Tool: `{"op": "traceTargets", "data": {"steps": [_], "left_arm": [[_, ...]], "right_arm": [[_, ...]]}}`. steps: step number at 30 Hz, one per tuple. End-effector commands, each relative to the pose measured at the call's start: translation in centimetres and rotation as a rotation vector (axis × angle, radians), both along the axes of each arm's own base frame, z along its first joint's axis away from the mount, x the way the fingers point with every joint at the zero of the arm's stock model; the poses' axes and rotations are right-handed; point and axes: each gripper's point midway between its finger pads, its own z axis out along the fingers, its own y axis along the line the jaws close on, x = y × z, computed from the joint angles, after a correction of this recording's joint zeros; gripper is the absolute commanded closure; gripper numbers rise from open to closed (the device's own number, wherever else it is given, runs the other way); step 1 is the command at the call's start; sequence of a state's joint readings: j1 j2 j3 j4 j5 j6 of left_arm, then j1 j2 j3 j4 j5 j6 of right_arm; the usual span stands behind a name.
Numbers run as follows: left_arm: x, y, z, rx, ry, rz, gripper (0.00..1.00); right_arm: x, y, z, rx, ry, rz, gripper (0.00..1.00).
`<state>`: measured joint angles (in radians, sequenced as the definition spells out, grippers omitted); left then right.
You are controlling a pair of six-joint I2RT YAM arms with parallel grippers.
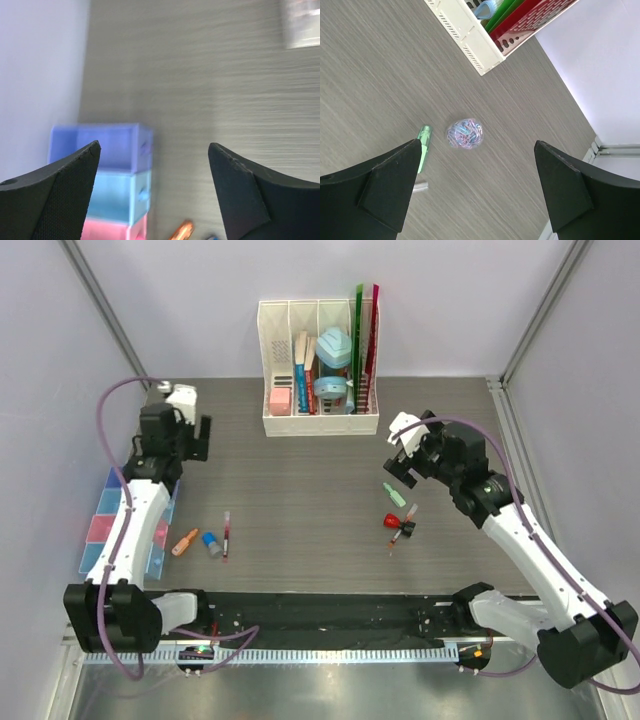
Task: Sort the stationery into containers
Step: Move the storage box to the center of the board.
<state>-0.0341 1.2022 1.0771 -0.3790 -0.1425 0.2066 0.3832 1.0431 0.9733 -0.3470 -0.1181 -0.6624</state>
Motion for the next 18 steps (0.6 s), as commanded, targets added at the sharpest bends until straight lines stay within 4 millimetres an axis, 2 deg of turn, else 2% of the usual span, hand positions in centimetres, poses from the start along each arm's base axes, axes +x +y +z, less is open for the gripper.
{"op": "traceTargets", "data": {"steps": [1, 5, 6, 9, 12, 18], "left_arm": [[-2.5, 5.1, -2.0, -0.104, 0.095, 0.289, 0.13], [-3.6, 8.2, -3.9, -0.195, 0.156, 0.414, 0.12], [-3.8, 9.5, -4.4, -0.222, 0.161, 0.464, 0.12], [-4.2, 11.2, -5.8, -0.299, 0.199, 0.524, 0.14], [-4.7, 12.5, -6.8, -0.382, 0.228, 0.573, 0.15], [-4.8, 13.4, -9.2, -0.479, 0.285, 0.588, 0.14]], "right_arm": [[-1.6, -0.3, 0.2, 0.021, 0.01, 0.002, 0.0], [-2.2, -0.5, 0.1, 0.024, 0.012, 0.002, 0.0], [-2.2, -0.6, 0.0, 0.022, 0.011, 0.003, 0.0], [-2.2, -0.4, -0.3, 0.024, 0.019, 0.007, 0.0], [-2.2, -0.3, -0.4, 0.032, 0.025, 0.01, 0.0], [-2.3, -0.3, -0.7, 0.035, 0.03, 0.008, 0.0]]}}
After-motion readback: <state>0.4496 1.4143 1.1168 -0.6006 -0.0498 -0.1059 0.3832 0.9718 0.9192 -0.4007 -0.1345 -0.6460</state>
